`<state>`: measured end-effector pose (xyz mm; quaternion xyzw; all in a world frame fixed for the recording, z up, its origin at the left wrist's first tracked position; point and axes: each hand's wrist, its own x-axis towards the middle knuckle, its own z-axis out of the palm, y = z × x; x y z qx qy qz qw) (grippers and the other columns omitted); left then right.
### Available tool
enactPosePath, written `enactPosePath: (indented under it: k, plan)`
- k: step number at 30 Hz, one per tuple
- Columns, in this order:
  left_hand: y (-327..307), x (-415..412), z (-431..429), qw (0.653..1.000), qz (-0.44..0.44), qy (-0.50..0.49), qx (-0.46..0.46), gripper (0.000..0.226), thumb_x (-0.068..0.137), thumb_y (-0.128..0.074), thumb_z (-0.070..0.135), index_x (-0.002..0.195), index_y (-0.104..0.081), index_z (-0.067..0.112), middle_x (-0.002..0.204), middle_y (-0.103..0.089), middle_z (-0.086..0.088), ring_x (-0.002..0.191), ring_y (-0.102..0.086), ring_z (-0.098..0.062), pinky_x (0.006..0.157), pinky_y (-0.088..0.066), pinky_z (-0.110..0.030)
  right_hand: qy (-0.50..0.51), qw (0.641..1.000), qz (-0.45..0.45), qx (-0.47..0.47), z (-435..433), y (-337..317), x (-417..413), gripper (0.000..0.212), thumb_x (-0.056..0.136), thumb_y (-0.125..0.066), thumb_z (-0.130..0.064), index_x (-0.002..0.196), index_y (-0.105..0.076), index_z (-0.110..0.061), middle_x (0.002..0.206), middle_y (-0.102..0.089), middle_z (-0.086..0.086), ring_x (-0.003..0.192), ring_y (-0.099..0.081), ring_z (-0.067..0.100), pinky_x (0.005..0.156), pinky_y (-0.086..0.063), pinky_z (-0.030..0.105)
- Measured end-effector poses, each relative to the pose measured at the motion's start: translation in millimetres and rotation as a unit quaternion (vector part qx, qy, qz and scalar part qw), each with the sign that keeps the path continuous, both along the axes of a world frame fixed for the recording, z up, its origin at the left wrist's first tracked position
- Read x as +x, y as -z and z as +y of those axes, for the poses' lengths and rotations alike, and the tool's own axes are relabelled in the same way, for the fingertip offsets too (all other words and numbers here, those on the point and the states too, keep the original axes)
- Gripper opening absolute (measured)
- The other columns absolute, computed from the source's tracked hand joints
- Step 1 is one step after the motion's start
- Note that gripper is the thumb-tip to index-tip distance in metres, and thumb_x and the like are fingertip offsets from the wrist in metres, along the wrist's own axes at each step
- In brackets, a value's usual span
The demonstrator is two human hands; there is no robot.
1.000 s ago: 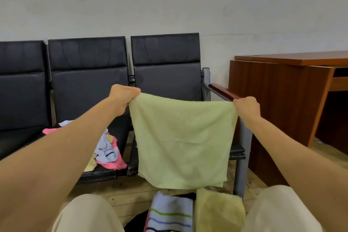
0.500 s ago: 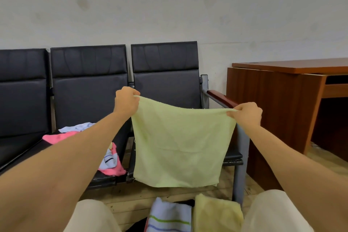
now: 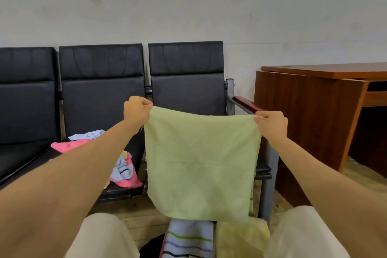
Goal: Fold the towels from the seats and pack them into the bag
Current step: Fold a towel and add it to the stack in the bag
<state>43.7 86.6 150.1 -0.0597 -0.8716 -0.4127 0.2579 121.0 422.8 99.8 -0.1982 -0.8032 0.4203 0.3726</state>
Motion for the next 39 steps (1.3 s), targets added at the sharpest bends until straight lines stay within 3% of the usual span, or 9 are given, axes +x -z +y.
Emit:
enactPosePath:
  k: [3,9,15,24,29,31,33,35,39]
  plan:
    - [-2.2,1.7,1.0,1.0,-0.013,-0.006,0.024,0.021,0.09,-0.055,0.0,0.077,-0.061,0.014,0.078,-0.05,-0.008,0.07,-0.045,-0.018,0.066,-0.04,-0.028,0.016,0.996,-0.027,0.082,2.6,1.4,-1.1,0.034,0.092,-0.064,-0.012,0.126,-0.063,-0.007,0.112,-0.07,0.014,0.087,-0.064,0.027,0.085,-0.051,0.033]
    - [1.4,5.3,-1.4,0.995,-0.018,-0.025,0.093,0.014,0.087,-0.065,0.004,0.097,-0.074,0.003,0.09,-0.069,-0.01,0.079,-0.058,-0.016,0.072,-0.045,-0.025,0.006,0.994,-0.048,0.098,4.2,-3.9,-0.7,0.035,0.086,-0.072,-0.011,0.12,-0.067,-0.007,0.114,-0.067,0.015,0.104,-0.061,0.027,0.089,-0.043,0.028]
    - [1.3,4.5,-3.3,0.993,-0.005,-0.043,0.114,0.012,0.083,-0.072,0.009,0.094,-0.075,0.005,0.086,-0.069,-0.01,0.074,-0.059,-0.015,0.071,-0.046,-0.026,0.023,0.988,-0.073,0.136,-3.2,-6.4,-3.5,0.022,0.094,-0.062,-0.014,0.112,-0.07,-0.002,0.1,-0.069,0.016,0.076,-0.059,0.022,0.068,-0.048,0.028]
    - [9.1,-8.0,-7.1,0.995,-0.009,-0.096,0.034,0.013,0.097,-0.053,0.011,0.095,-0.065,0.01,0.107,-0.063,-0.012,0.088,-0.058,-0.031,0.071,-0.045,-0.036,0.018,0.99,-0.11,0.08,-13.8,-18.6,-23.6,0.023,0.093,-0.062,-0.012,0.113,-0.066,-0.001,0.089,-0.068,0.016,0.072,-0.069,0.026,0.068,-0.059,0.036]
    - [11.3,-20.0,-6.8,0.993,-0.053,-0.105,-0.008,0.015,0.095,-0.039,-0.001,0.105,-0.046,0.008,0.093,-0.051,-0.009,0.086,-0.061,-0.037,0.075,-0.05,-0.042,-0.04,0.993,-0.094,0.065,-20.4,-25.6,-30.3,0.024,0.1,-0.048,-0.011,0.122,-0.055,-0.003,0.093,-0.064,0.018,0.052,-0.067,0.022,0.041,-0.049,0.022]
    - [10.1,-27.7,-4.4,0.993,-0.075,-0.096,0.013,0.016,0.094,-0.035,-0.003,0.103,-0.041,0.009,0.087,-0.05,-0.008,0.071,-0.063,-0.037,0.07,-0.055,-0.044,-0.051,0.993,-0.08,0.073,-21.4,-28.7,-35.0,0.027,0.101,-0.042,-0.006,0.125,-0.054,-0.007,0.095,-0.063,0.017,0.051,-0.067,0.022,0.043,-0.051,0.021]
    - [7.4,-33.6,-1.0,0.991,-0.095,-0.086,0.03,0.016,0.094,-0.042,-0.004,0.104,-0.039,0.008,0.089,-0.049,-0.007,0.063,-0.06,-0.032,0.055,-0.053,-0.039,-0.063,0.992,-0.077,0.076,-20.2,-30.4,-45.7,0.032,0.1,-0.036,-0.002,0.123,-0.056,-0.007,0.077,-0.065,0.015,0.052,-0.068,0.028,0.065,-0.058,0.025]
    - [5.4,-43.3,1.5,0.988,-0.111,-0.06,0.094,0.02,0.094,-0.044,-0.003,0.112,-0.04,0.005,0.102,-0.045,-0.009,0.076,-0.061,-0.039,0.056,-0.056,-0.046,-0.07,0.992,-0.08,0.073,-16.2,-32.6,-61.0,0.028,0.098,-0.035,-0.002,0.114,-0.058,-0.007,0.066,-0.065,0.014,0.06,-0.07,0.033,0.082,-0.056,0.037]
    - [7.1,-73.0,2.8,0.977,-0.129,-0.048,0.164,0.032,0.092,-0.049,-0.002,0.122,-0.038,0.001,0.121,-0.045,-0.016,0.105,-0.054,-0.045,0.08,-0.054,-0.053,-0.089,0.99,-0.09,0.069,-14.8,-38.6,-90.1,0.026,0.098,-0.038,-0.012,0.108,-0.06,-0.001,0.091,-0.068,0.023,0.082,-0.069,0.038,0.062,-0.057,0.038]
